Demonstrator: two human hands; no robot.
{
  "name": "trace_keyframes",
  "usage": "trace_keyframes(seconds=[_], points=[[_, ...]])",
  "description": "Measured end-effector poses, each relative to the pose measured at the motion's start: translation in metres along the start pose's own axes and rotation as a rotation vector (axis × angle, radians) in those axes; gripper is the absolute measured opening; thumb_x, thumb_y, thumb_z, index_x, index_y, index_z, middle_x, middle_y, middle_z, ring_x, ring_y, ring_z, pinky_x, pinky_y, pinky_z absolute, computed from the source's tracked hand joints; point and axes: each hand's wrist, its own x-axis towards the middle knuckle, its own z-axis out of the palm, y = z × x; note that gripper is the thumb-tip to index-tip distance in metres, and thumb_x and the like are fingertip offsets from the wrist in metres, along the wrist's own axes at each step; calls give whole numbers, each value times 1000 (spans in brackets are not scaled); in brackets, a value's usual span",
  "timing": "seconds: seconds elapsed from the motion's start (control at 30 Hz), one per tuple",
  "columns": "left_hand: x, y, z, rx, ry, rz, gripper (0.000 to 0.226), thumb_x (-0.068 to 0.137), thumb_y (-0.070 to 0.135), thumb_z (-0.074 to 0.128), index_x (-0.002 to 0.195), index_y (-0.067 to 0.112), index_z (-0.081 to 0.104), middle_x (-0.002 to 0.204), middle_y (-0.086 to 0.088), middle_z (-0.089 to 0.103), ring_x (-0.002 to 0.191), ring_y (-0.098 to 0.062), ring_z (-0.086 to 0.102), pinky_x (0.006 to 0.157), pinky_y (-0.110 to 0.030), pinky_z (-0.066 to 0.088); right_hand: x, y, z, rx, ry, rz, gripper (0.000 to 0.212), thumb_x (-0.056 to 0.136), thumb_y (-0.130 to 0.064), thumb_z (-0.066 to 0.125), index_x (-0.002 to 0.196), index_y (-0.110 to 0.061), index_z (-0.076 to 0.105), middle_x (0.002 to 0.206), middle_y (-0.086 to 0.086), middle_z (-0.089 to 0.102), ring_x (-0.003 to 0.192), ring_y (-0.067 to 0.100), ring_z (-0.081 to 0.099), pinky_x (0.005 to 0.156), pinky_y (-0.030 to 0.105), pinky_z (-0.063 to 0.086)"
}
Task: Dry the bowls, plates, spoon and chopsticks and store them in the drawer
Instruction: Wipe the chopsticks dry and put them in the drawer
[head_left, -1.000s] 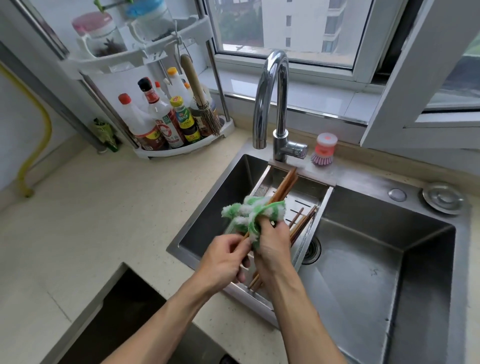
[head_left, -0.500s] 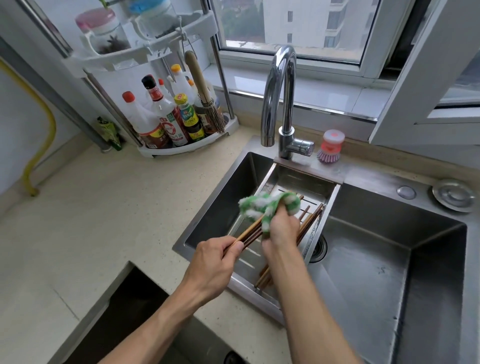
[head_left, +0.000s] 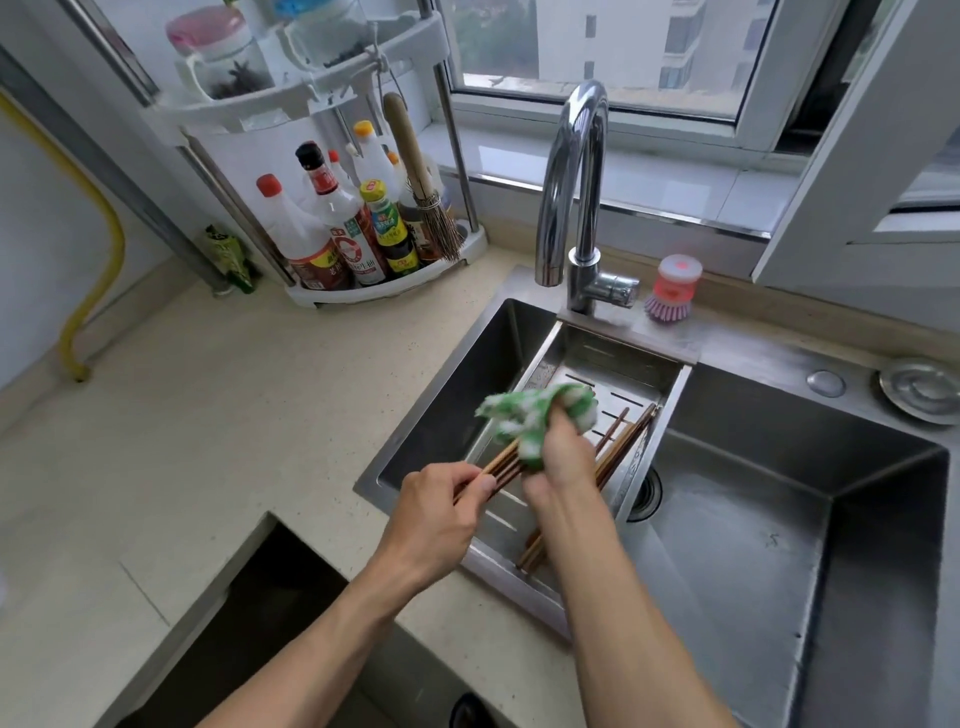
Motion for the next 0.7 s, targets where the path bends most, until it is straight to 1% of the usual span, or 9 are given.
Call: trace_keyframes(seconds=[0.07, 0.17, 0.23, 0.3, 0.4, 0.47, 0.53, 0.63, 0.7], points=[[-6, 3, -3, 1, -32, 29, 30, 101, 29, 55, 78, 18, 69, 57, -3, 58, 48, -9, 46, 48, -36, 40, 15, -16, 1, 5, 100, -25, 34, 92, -29, 70, 114, -4, 64, 101, 13, 73, 78, 23, 70, 86, 47, 59], [4, 11, 0, 78, 29, 67, 32, 101, 26, 55, 74, 15, 67, 53, 2, 53, 45, -8, 42, 44, -25, 31, 8, 3, 11, -67, 146, -52, 43, 93, -45, 65, 112, -7, 64, 100, 13, 74, 81, 26, 73, 76, 44, 61], [11, 13, 1, 120, 86, 57, 39, 100, 23, 56, 61, 17, 58, 49, 7, 47, 45, -11, 40, 45, -22, 27, -6, 21, 11, -173, 97, -15, 36, 96, -39, 64, 107, -5, 67, 97, 12, 76, 83, 27, 74, 80, 46, 61], [8, 6, -4, 94, 51, 38, 38, 100, 23, 57, 63, 14, 61, 48, 8, 44, 45, -10, 38, 46, -22, 26, -4, 11, 5, -165, 63, 10, 24, 97, -26, 64, 106, -4, 65, 101, 12, 75, 75, 22, 74, 74, 40, 62], [-7, -4, -16, 48, -74, 30, 27, 101, 28, 57, 85, 14, 74, 54, 2, 54, 47, -6, 43, 48, -27, 35, 16, -27, -3, -8, 157, -49, 25, 97, -26, 65, 113, -8, 60, 111, 12, 72, 69, 19, 71, 58, 34, 60], [-4, 2, -16, 53, -58, 33, 26, 100, 28, 57, 87, 15, 75, 59, -4, 62, 50, -13, 51, 49, -33, 41, 10, -23, 1, -26, 153, -37, 29, 97, -31, 64, 115, -7, 60, 105, 14, 72, 72, 26, 71, 57, 38, 60], [6, 11, -14, 75, -23, 18, 27, 100, 27, 57, 82, 16, 74, 61, -4, 65, 51, -15, 56, 53, -35, 46, -5, 0, 6, -97, 80, 21, 27, 101, -27, 59, 114, -4, 61, 97, 16, 70, 63, 28, 69, 53, 37, 59], [6, 9, -21, 47, -80, -39, 27, 101, 26, 57, 77, 23, 69, 57, 6, 62, 46, 1, 51, 46, -14, 36, -4, -5, 2, -90, 67, 46, 23, 99, -26, 62, 107, -5, 62, 91, 13, 70, 64, 24, 69, 59, 37, 59], [-1, 5, -28, -6, -135, -51, 23, 101, 25, 57, 83, 21, 71, 58, 9, 61, 47, 2, 52, 48, -9, 36, 8, -27, -1, -47, 118, 1, 21, 99, -30, 62, 103, -9, 61, 88, 7, 70, 68, 20, 69, 63, 37, 59]])
